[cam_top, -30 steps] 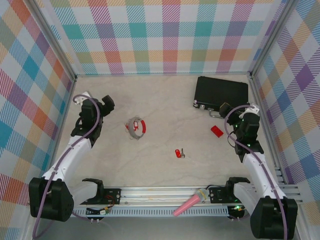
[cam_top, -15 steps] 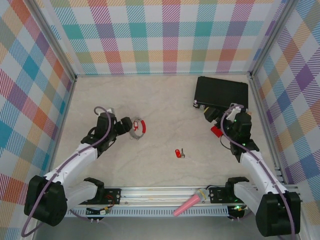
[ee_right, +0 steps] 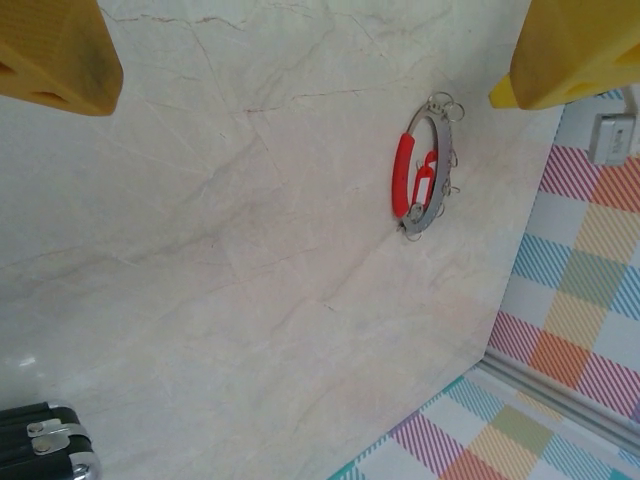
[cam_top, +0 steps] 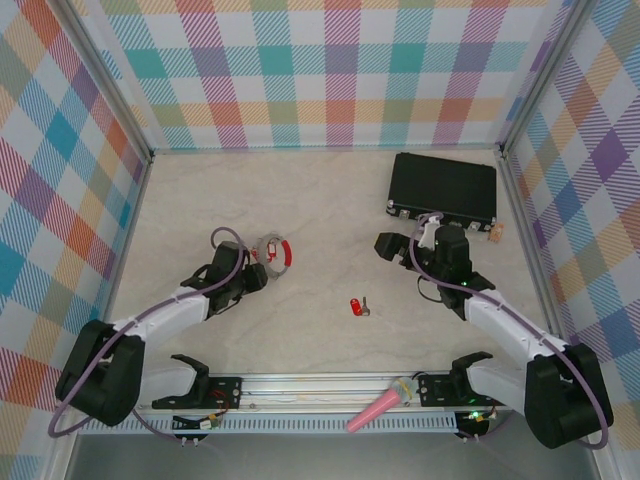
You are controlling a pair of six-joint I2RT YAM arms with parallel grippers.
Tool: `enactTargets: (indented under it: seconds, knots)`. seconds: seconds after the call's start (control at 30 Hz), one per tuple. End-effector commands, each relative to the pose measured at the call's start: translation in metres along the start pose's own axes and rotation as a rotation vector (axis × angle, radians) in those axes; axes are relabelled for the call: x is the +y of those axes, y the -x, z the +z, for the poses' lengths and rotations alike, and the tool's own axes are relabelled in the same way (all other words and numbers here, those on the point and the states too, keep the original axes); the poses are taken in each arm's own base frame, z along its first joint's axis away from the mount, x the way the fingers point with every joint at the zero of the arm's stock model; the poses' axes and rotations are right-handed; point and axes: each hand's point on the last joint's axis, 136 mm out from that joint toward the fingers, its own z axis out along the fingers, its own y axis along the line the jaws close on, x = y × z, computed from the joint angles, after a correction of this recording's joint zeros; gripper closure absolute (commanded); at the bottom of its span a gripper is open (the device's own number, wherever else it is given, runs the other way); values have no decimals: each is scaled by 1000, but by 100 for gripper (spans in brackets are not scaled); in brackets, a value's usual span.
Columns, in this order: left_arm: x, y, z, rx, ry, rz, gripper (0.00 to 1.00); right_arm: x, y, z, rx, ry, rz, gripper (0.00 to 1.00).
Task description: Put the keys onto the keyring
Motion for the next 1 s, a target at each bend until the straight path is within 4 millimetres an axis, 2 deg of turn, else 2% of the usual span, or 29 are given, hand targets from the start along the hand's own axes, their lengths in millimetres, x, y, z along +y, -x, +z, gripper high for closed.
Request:
enactTargets:
  seconds: [0.0, 0.13, 0.2, 0.5, 0.73, 0.8, 0.97]
  knots:
    - [-15, 5, 5, 6, -43, 20, 63, 21, 13, 2, -26, 62, -50, 1]
    - [-17, 6, 16, 27, -17, 48, 64, 19, 12, 3, -24, 54, -49, 1]
    - [-17, 6, 21, 38, -1, 65, 68, 19, 11, 3, -21, 54, -51, 1]
    - [-9, 1, 38, 81, 60, 88, 72, 22, 9, 5, -12, 60, -57, 1]
    - [-9, 6, 38, 76, 76, 106, 72, 23, 5, 8, 1, 64, -60, 1]
    - [-12, 7, 37, 74, 66, 105, 76, 24, 5, 9, 5, 66, -62, 1]
    - [-18, 9, 32, 70, 46, 111, 74, 24, 4, 9, 5, 64, -64, 1]
